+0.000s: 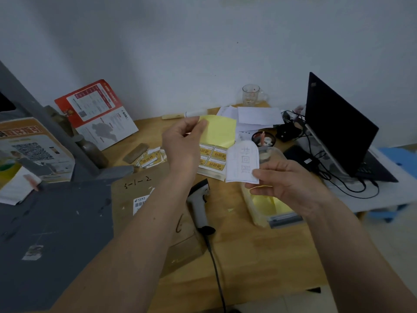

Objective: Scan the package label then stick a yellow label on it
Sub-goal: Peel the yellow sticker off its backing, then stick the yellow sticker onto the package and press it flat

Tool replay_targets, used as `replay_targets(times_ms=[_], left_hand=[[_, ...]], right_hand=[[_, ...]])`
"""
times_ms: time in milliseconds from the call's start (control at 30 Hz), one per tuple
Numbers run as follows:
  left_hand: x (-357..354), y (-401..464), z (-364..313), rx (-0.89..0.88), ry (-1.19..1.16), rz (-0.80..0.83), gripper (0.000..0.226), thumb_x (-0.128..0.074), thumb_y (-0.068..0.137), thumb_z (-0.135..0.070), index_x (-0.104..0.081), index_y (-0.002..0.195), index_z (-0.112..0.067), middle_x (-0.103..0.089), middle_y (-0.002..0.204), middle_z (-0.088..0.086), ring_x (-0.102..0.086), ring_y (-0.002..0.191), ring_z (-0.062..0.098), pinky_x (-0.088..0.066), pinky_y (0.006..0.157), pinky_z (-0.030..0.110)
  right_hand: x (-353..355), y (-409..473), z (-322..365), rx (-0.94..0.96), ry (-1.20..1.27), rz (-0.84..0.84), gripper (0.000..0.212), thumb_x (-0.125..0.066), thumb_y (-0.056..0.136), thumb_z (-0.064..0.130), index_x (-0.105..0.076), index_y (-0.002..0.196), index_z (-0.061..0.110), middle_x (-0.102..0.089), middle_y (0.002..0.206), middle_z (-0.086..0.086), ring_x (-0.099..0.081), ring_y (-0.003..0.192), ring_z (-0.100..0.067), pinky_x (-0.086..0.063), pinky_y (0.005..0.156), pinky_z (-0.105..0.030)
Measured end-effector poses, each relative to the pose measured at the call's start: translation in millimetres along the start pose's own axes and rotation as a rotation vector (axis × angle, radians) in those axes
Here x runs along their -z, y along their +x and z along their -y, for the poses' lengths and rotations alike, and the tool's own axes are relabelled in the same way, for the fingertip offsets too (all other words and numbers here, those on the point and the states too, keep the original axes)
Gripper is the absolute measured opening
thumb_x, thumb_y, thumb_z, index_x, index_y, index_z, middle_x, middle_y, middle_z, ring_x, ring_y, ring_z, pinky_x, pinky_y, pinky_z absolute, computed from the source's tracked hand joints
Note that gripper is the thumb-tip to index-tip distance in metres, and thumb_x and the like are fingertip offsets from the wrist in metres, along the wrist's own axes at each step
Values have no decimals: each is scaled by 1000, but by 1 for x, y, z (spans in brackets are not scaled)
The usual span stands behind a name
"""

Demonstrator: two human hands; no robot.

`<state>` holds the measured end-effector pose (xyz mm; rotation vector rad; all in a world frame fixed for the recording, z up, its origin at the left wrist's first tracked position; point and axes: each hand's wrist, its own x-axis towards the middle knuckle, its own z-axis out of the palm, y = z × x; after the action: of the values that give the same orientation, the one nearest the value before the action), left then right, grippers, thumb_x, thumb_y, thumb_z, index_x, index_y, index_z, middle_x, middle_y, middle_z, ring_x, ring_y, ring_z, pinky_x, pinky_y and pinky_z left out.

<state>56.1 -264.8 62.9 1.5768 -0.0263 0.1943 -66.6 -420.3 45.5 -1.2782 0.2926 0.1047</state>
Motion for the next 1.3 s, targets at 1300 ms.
replay_targets(times_ms=[1300], left_hand=[[135,6,80,629,141,231,14,-63,91,-15,-65,104,-11,-70,104,10,-69,87,19,-57,79,27]], right_hand=[[-112,84,-57,81,-182,-298,8,-68,82,0,-63,88,0,-69,81,-13,-68,65,-16,-56,57,-22]])
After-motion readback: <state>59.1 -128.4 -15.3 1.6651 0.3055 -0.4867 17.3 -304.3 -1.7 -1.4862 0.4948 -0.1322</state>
